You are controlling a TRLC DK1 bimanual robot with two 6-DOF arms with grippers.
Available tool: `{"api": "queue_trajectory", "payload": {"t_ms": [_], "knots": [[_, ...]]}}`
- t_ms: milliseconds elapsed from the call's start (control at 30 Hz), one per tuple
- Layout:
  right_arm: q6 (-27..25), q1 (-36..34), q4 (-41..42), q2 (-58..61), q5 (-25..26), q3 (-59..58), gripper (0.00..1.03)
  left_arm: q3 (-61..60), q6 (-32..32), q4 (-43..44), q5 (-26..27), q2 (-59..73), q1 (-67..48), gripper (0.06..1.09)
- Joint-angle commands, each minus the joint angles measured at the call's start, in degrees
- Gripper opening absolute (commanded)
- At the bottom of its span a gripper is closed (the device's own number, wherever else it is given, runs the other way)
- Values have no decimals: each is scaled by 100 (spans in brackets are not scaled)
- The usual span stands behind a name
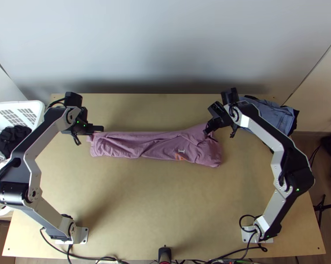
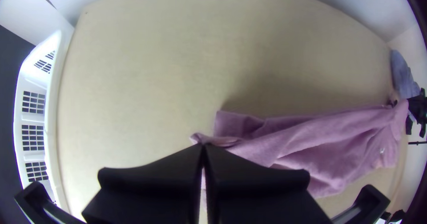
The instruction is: Fold the t-shirt
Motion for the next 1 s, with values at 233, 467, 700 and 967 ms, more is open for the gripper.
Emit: {"api": "queue_trajectory", "payload": {"t_ms": [233,467,700,967], "knots": [[-2,-54,131,373,9,-87,3,168,24,91,-23,514,-129,9],[-2,-107,228,435,9,-228,3,212,24,91,-23,654,-112,9],[174,-107,140,-13,0,-351,99,274,-2,-146,-75,241,-103,91],[385,-10,122,-919,-9,-166,99,98,-37,-1227,-58,-418,-164,94]]}}
